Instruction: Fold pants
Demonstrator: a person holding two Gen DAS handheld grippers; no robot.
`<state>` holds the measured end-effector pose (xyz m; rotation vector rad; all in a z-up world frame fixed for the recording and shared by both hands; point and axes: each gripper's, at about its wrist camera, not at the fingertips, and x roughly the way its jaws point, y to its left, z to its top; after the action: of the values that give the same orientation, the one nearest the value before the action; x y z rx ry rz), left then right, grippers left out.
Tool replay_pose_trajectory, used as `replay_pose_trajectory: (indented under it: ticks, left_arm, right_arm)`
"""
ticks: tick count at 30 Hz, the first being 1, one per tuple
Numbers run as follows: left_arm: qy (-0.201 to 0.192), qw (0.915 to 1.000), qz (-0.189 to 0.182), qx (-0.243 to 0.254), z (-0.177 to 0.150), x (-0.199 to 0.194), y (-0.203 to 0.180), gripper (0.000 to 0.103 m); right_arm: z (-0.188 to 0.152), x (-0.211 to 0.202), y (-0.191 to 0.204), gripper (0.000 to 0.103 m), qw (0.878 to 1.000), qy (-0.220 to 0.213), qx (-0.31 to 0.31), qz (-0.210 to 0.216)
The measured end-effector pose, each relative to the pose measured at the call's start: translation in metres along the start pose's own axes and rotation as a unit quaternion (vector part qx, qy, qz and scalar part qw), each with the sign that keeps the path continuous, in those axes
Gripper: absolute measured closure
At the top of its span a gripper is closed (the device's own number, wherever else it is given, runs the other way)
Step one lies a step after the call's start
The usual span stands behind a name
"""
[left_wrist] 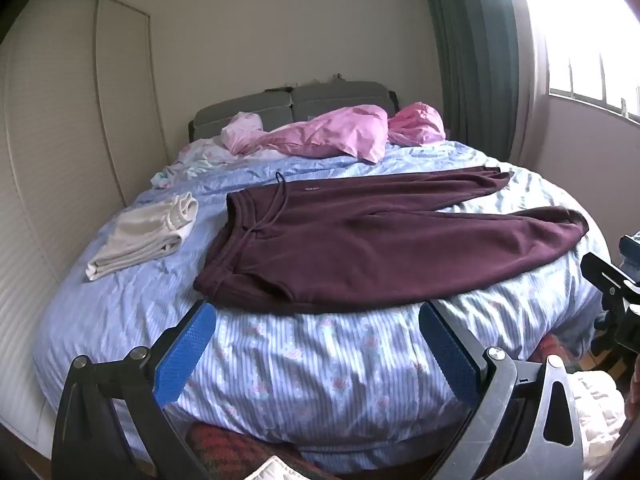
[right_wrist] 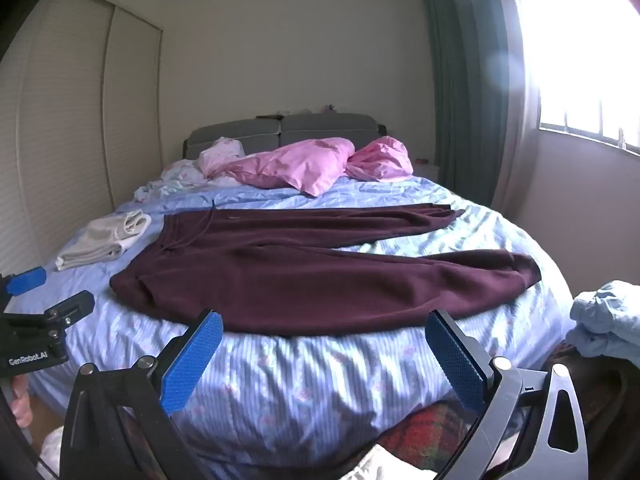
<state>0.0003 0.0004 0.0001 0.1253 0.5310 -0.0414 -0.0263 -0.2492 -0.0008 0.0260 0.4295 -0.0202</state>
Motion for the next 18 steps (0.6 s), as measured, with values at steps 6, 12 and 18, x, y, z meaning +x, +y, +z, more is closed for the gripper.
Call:
replay_pose_trajectory:
  ticks: [6, 12, 18]
  left_arm:
    - [-0.004, 1.0, -0.003, -0.001, -0.0003, 0.0, 0.0021, 0.0]
    - [-0.011, 0.9998, -0.014, -0.003, 0.0018, -0.0044, 0.0001, 0.0]
    - [-0.023, 0.9997, -0.006, 0.003, 0.0012, -0.0068, -0.0046, 0.0]
  right_arm:
    - [-0.0005, 0.0007, -0.0005, 0.0, 1.0, 0.002, 0.0, 0.0]
    - [-0.0022, 0.001, 0.0036, 0.0, 1.0, 0.002, -0.001, 0.0]
    - [-0.0024, 0.0004, 0.0022, 0.0, 1.0, 0.001, -0.002, -0.003]
